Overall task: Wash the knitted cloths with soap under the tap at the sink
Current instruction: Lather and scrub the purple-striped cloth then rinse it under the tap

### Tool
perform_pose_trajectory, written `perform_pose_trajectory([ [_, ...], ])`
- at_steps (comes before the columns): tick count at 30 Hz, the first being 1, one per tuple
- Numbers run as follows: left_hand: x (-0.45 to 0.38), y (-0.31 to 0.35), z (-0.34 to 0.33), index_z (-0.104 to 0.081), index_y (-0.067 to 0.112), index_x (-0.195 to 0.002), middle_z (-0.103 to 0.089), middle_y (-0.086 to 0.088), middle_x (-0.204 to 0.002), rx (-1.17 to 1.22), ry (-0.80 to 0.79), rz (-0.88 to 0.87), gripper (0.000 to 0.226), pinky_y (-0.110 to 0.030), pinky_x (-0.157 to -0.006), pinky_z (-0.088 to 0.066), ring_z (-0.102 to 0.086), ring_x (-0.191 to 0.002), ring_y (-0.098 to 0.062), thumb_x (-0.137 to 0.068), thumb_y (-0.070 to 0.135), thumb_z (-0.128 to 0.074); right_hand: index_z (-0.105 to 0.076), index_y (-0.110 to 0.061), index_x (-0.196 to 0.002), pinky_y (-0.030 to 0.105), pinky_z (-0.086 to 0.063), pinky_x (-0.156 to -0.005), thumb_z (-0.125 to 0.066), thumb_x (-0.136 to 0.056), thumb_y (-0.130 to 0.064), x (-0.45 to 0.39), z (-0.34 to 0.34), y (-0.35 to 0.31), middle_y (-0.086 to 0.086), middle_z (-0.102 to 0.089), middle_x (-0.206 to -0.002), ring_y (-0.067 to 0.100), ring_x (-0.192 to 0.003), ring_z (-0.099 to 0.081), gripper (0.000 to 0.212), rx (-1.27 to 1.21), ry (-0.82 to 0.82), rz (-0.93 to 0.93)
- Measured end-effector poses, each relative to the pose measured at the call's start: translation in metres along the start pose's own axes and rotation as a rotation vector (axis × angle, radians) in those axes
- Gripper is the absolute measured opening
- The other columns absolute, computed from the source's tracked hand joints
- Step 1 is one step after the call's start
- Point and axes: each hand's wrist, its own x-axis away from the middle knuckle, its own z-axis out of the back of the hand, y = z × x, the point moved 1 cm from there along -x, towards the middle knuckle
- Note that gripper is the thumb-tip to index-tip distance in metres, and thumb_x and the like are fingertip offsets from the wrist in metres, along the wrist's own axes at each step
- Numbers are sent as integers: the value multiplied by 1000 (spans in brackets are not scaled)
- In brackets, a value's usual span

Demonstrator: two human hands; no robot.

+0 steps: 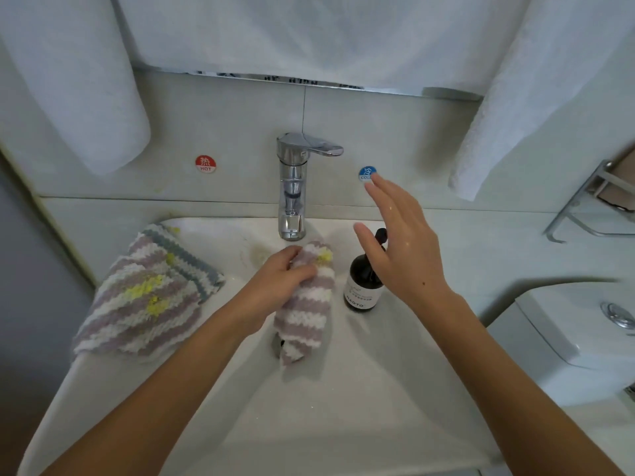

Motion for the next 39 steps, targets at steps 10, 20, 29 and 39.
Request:
perform_pose_trajectory([
  [10, -23, 3, -52, -61, 22, -108, -71, 0, -100, 42, 43, -49, 14, -32, -72, -58, -71, -85, -14, -95, 19, -57, -28, -15, -151, 0, -3, -106, -27, -94, -59, 43, -15, 25, -3, -26, -158, 9, -143, -21, 72, -135, -381, -207],
  [20, -30, -9, -57, -61, 25, -114, -73, 1, -104, 140, -34, -22, 19, -37, -81, -59, -71, -92, -16, -96, 19, -57, -24, -16, -152, 22, -18, -114, -28, -92, -60, 53, -27, 24, -1, -24, -158, 12, -142, -22, 75, -154, -382, -220],
  [29, -22, -6, -50, -61, 23, -118, -72, -3, -109, 152, -157, -1, 26, -35, -84, -57, -70, -98, -19, -94, 13, -58, -24, -17, -153, 21, -17, -114, -27, -90, -63, 55, -26, 23, -3, -24, -159, 11, -141, -24, 78, -160, -382, -220],
  [39, -16, -8, -44, -66, 26, -109, -73, -3, -105, 103, -166, 38, 27, -31, -81, -55, -70, -93, -18, -93, 8, -54, -25, -16, -152, 19, -13, -115, -26, -92, -58, 52, -21, 20, -3, -25, -158, 9, -143, -21, 73, -213, -348, -222],
])
